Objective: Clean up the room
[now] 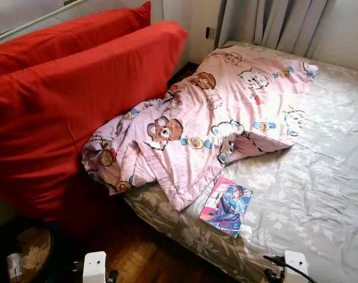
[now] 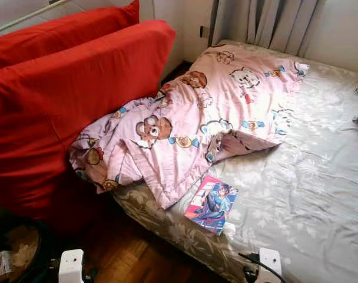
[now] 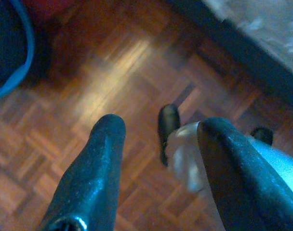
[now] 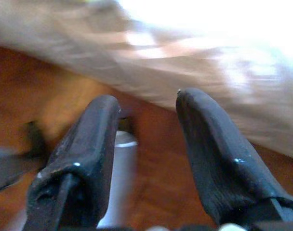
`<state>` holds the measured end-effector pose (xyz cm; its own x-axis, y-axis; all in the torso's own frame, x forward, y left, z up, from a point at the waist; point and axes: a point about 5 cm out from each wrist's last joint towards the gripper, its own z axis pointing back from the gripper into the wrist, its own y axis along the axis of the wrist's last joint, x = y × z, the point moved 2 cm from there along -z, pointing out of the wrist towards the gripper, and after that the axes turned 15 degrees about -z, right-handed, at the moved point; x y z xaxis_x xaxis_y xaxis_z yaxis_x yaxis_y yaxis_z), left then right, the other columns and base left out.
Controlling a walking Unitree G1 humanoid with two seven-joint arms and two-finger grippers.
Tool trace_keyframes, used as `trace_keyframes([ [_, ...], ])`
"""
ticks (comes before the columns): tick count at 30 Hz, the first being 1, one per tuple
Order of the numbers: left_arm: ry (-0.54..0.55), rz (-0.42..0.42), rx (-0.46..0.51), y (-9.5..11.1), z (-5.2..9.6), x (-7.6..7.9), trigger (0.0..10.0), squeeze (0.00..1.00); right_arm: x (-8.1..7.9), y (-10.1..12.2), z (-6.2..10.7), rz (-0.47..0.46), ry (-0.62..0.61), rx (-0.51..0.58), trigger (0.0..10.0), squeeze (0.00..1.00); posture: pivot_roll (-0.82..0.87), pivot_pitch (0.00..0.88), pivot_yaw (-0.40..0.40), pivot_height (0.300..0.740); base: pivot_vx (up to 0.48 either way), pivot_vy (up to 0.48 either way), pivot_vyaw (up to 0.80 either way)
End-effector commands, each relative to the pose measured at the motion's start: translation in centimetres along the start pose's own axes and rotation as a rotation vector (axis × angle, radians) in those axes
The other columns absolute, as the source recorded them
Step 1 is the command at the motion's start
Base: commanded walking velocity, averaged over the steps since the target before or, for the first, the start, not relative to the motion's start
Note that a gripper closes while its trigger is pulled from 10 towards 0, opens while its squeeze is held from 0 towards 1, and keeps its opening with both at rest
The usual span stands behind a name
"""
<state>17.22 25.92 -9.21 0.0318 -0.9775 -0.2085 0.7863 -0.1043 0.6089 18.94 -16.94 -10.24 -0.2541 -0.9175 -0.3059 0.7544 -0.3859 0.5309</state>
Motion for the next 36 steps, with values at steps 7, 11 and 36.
trace_keyframes([
  [7,-0.019,0.032,-0.029,-1.0,0.2,0.5,10.0,0.00,0.3,-0.2,0.1,0.019,0.000,-0.021,10.0,0.00,0.05,0.054,-0.036,0.719,0.000,0.000,0.00],
  [11,-0.030,0.040,-0.004,-0.7,0.2,0.5,10.0,0.00,0.3,-0.1,0.1,0.027,-0.003,-0.018,10.0,0.00,0.05,0.053,-0.039,0.719,0.000,0.000,0.00],
  [36,-0.025,-0.081,0.707,12.5,1.9,2.6,10.0,0.00,-1.7,9.2,0.8,0.042,0.104,0.456,10.0,0.00,0.04,0.071,-0.052,0.719,0.000,0.000,0.00],
])
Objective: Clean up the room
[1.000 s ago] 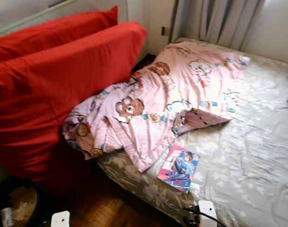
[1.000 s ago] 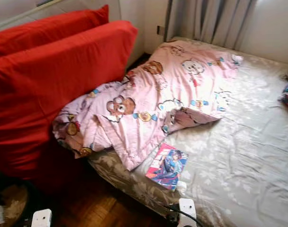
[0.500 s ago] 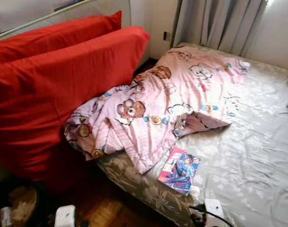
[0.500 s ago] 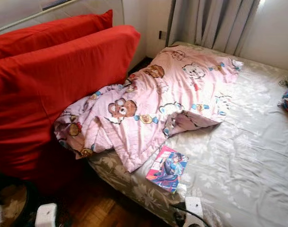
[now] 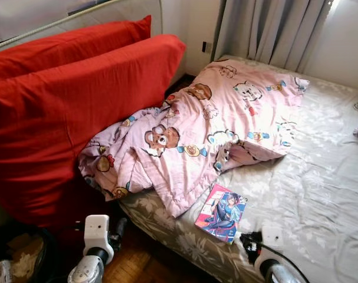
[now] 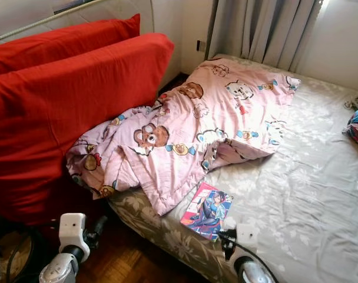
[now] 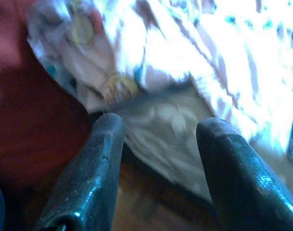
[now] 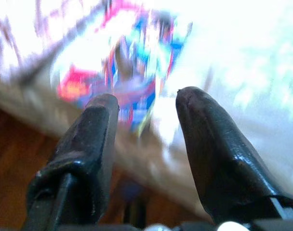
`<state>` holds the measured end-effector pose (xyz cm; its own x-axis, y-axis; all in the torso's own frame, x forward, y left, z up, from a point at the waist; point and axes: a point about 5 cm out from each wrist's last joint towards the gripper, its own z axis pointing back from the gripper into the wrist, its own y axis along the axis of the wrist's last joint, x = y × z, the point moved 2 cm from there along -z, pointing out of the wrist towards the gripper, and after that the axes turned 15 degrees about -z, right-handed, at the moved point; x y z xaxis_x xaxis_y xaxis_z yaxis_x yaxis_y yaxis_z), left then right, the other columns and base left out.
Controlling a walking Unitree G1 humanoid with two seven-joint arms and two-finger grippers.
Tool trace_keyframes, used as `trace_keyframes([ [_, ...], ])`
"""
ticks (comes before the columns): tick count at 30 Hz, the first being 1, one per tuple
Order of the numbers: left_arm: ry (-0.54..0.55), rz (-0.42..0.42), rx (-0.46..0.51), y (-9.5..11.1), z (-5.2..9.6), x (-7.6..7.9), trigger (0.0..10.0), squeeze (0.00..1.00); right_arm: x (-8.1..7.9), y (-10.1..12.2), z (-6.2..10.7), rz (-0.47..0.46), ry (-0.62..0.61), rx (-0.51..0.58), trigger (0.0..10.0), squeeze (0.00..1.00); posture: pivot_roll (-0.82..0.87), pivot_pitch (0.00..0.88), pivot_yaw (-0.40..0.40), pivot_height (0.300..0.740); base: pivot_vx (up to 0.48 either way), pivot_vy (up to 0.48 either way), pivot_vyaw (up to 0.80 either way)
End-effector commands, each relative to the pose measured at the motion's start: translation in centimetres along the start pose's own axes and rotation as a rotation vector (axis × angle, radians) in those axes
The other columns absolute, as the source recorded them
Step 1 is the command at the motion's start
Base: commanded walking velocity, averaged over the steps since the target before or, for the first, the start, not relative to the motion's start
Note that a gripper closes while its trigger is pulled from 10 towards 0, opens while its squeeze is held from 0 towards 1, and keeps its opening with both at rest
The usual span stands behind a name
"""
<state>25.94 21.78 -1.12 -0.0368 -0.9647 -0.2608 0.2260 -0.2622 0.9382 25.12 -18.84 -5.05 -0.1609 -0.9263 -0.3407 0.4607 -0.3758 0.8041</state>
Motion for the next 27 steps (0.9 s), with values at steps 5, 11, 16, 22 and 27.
trace_keyframes([
  [5,0.057,-0.001,0.141,2.5,0.6,-1.4,10.0,0.00,-2.0,3.7,-0.4,0.045,0.099,0.207,10.0,0.00,0.05,0.052,-0.039,0.719,0.000,0.000,0.00],
  [11,0.015,-0.038,0.205,4.0,1.3,-1.2,10.0,0.00,-3.1,5.5,0.0,0.104,0.131,0.326,10.0,0.00,0.04,0.034,-0.031,0.719,0.000,0.000,0.00],
  [16,0.001,-0.040,0.215,4.5,1.8,-1.0,10.0,0.00,-2.8,6.5,0.9,0.122,0.088,0.414,10.0,0.00,0.05,0.026,-0.036,0.719,0.000,0.000,0.00],
  [22,0.045,-0.022,0.236,5.9,1.8,-1.6,10.0,0.00,-1.8,6.9,1.4,0.103,-0.027,0.447,10.0,0.00,0.05,0.062,-0.038,0.719,0.000,0.000,0.00],
  [27,0.051,-0.021,0.241,6.5,1.5,-1.9,10.0,0.00,-2.1,7.4,1.2,0.100,-0.045,0.444,10.0,0.00,0.04,0.085,-0.041,0.709,0.000,0.000,0.00],
])
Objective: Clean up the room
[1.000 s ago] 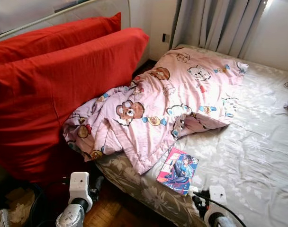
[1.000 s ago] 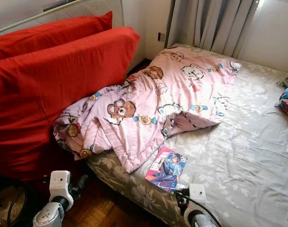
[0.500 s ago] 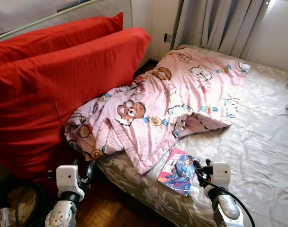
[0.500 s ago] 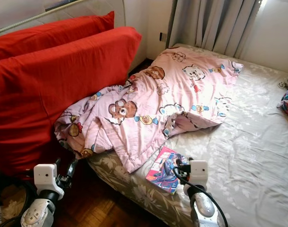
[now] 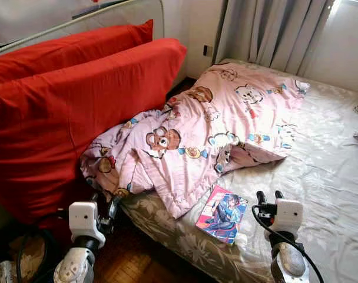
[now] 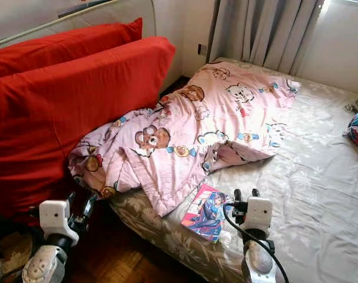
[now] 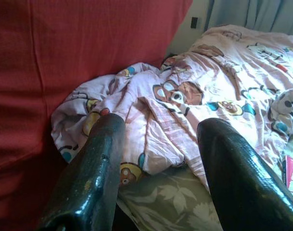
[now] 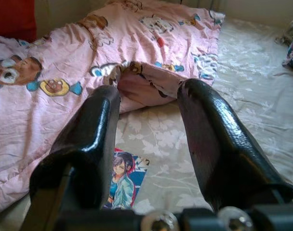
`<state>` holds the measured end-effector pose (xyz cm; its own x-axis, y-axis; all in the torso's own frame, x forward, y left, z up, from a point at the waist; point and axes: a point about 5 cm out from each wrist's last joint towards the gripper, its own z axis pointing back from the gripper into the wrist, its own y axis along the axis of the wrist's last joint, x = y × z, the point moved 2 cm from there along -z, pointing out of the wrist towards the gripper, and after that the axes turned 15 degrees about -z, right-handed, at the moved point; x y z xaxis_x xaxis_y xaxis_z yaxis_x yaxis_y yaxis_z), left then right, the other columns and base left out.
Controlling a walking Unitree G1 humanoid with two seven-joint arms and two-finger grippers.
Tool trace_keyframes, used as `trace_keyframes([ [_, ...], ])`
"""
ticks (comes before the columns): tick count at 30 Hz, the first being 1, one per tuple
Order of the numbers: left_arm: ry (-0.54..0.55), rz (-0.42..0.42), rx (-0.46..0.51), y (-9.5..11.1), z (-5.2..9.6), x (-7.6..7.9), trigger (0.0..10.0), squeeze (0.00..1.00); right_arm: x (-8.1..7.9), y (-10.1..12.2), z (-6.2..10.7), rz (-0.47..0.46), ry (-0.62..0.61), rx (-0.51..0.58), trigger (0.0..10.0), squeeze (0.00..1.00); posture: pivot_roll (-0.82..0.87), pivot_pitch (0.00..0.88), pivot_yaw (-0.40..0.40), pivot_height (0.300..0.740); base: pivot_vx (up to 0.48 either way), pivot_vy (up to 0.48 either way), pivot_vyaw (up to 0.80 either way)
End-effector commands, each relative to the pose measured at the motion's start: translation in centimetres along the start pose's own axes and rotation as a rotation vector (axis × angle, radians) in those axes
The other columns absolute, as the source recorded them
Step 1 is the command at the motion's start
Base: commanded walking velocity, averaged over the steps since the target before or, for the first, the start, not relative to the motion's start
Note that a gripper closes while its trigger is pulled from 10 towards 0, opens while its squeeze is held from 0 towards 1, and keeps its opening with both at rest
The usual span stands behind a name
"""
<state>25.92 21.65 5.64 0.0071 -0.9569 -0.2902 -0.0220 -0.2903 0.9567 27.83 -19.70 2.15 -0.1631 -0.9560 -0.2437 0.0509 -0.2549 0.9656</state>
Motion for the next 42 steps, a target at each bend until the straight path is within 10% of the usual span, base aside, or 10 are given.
trace_keyframes([
  [1,0.006,0.004,-0.009,0.2,-0.1,-0.3,10.0,0.00,0.0,0.2,0.0,0.007,-0.019,-0.006,10.0,0.00,0.04,0.095,-0.042,0.704,0.000,0.000,0.00],
  [42,-0.051,0.027,-0.070,0.0,1.2,0.8,10.0,0.00,-2.4,-1.0,0.5,-0.012,0.062,-0.080,10.0,0.00,0.06,0.128,-0.024,0.654,0.000,0.000,0.00],
])
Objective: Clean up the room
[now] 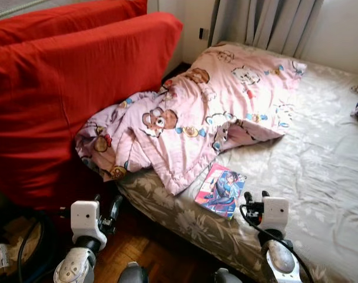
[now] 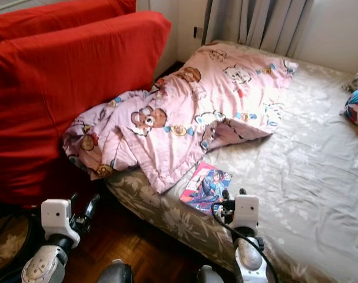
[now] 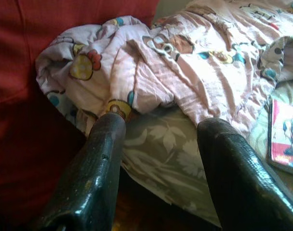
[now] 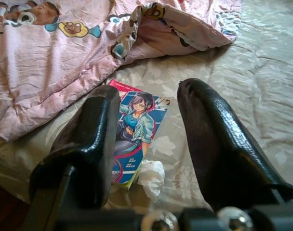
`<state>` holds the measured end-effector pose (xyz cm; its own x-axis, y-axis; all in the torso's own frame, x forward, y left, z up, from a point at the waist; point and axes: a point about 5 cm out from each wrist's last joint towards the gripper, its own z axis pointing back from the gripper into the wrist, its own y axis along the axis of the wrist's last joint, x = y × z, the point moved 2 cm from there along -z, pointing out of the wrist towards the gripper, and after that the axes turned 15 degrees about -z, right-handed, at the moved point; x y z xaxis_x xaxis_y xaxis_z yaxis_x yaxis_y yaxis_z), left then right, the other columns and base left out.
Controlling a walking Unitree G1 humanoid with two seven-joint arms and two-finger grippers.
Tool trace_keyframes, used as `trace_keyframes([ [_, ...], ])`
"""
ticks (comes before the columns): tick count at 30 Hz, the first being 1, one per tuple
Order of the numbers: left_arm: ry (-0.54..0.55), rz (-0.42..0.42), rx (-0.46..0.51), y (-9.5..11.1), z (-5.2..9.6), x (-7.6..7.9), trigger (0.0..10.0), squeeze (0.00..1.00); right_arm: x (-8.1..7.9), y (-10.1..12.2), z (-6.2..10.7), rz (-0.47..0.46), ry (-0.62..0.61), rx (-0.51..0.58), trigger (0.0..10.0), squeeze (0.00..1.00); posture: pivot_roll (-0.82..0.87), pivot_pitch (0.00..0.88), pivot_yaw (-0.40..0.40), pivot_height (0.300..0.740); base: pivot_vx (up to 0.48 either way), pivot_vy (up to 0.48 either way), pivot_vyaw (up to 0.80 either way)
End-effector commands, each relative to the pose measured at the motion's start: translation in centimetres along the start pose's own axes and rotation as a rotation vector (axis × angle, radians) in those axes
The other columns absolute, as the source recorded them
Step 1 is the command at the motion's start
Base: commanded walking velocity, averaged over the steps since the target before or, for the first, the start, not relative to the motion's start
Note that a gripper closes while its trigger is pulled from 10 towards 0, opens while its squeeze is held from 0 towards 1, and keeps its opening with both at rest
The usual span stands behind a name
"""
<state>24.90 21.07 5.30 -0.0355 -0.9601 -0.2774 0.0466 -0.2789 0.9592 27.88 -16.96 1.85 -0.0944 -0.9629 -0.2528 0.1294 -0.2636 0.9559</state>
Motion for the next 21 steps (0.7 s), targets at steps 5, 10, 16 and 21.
trace_keyframes([
  [5,-0.020,0.020,-0.001,0.23,0.22,0.46,10.0,0.00,0.02,-0.32,0.36,-0.013,-0.005,-0.012,10.0,0.00,0.06,0.121,-0.020,0.654,0.000,0.000,0.00],
  [10,-0.032,0.025,0.004,0.45,-0.02,0.82,10.0,0.00,-0.11,-0.35,0.31,-0.019,0.000,-0.016,10.0,0.00,0.06,0.120,-0.020,0.654,0.000,0.000,0.00],
  [16,-0.038,0.025,0.001,0.61,-0.12,0.92,10.0,0.00,-0.46,-0.31,0.21,-0.017,0.011,-0.018,10.0,0.00,0.06,0.136,-0.024,0.654,0.000,0.000,0.00],
  [21,-0.033,0.025,0.001,0.69,-0.06,0.77,10.0,0.00,-0.56,-0.96,0.31,-0.026,0.012,-0.057,10.0,0.00,0.07,0.143,-0.022,0.644,0.000,0.000,0.00],
])
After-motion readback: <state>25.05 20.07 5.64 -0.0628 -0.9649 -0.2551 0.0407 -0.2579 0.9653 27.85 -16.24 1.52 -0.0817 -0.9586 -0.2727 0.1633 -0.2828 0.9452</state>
